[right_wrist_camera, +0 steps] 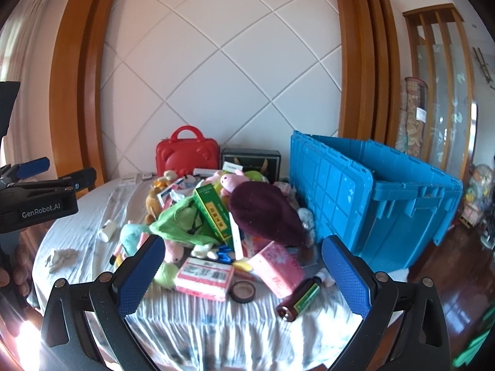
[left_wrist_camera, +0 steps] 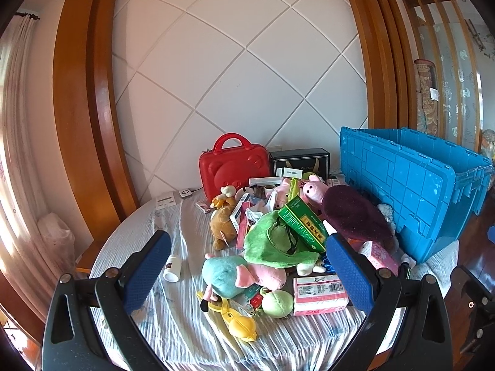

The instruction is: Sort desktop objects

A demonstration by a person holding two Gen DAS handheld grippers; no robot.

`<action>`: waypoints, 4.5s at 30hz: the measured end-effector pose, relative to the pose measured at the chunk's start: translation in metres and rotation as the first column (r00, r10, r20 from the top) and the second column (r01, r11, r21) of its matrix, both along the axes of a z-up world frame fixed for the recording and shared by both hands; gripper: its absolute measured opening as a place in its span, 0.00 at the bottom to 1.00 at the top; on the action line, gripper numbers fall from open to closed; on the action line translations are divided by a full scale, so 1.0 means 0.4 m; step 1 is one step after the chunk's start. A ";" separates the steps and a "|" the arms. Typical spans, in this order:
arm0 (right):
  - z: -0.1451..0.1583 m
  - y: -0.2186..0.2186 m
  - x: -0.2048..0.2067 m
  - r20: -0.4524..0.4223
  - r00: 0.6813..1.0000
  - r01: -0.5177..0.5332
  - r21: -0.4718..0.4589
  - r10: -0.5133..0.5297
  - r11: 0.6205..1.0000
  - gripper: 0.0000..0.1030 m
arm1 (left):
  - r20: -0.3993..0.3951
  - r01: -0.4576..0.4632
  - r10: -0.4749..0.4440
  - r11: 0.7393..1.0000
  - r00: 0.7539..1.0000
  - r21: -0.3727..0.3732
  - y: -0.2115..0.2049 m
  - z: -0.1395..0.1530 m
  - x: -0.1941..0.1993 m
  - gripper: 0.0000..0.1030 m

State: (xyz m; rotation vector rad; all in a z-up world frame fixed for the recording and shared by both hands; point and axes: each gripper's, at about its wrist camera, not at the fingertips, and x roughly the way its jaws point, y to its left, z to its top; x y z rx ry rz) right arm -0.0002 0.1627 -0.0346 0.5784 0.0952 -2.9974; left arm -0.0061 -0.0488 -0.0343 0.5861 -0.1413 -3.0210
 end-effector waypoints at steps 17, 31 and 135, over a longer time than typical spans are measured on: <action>-0.014 0.000 -0.005 0.040 0.999 -0.023 0.005 0.022 1.000 1.00 | 0.020 -0.019 0.019 1.000 1.000 -0.006 0.000 -0.017 -0.001 0.99; -0.028 0.025 -0.029 0.091 0.996 -0.011 -0.009 0.012 1.000 1.00 | 0.037 -0.033 0.034 0.999 0.999 -0.013 0.003 -0.034 -0.016 0.99; -0.391 0.208 -0.859 0.493 0.850 -0.179 -0.062 0.186 0.982 0.24 | 0.423 -0.121 0.066 0.987 0.904 0.105 0.255 -0.454 -0.881 0.74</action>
